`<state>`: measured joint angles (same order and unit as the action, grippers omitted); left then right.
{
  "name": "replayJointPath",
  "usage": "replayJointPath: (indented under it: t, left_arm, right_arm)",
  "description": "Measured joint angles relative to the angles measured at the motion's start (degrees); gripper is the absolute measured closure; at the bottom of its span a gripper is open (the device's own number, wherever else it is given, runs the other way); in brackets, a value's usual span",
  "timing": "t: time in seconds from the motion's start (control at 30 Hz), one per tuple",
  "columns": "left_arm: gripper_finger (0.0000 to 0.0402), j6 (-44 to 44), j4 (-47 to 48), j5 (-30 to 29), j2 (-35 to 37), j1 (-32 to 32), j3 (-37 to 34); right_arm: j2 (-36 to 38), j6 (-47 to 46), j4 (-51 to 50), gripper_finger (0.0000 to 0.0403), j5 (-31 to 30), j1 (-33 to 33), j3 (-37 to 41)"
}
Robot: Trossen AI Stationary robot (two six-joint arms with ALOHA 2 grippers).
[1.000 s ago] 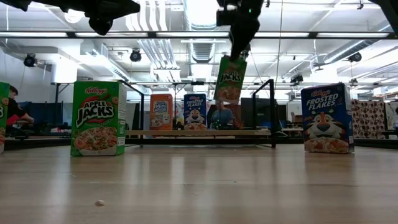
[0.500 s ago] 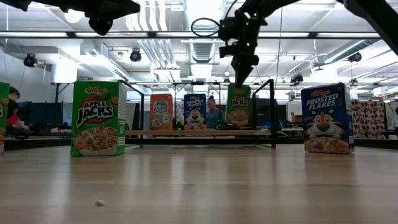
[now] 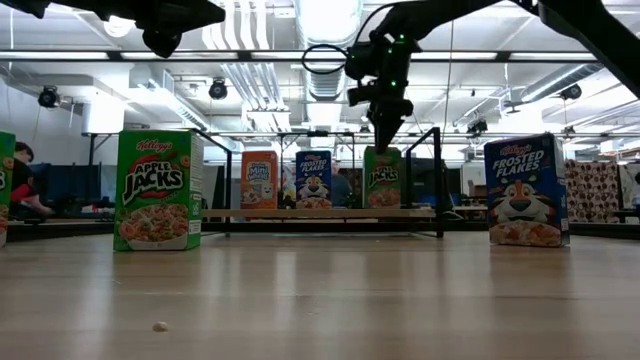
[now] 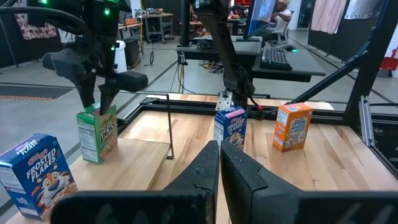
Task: Stack cereal on shelf
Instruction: Put the right green cereal box on the shelf
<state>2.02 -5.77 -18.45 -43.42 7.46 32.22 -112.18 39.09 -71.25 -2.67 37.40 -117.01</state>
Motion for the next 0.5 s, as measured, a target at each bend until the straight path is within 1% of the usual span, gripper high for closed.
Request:
replayJointPath:
  t: [0.4,0.5]
  left_arm:
    - [0.0401,0.00,0.05,-0.01,0.00,0.00,-0.01]
    - [0.0401,0.00,0.05,0.01,0.00,0.00,0.00]
  right_arm:
    - [-0.26,-0.74,0.23,0.0254,-0.29,0.01,-0.07]
    - [-0.31,-0.14,0.19,0.0247,0.15,-0.01,-0.37]
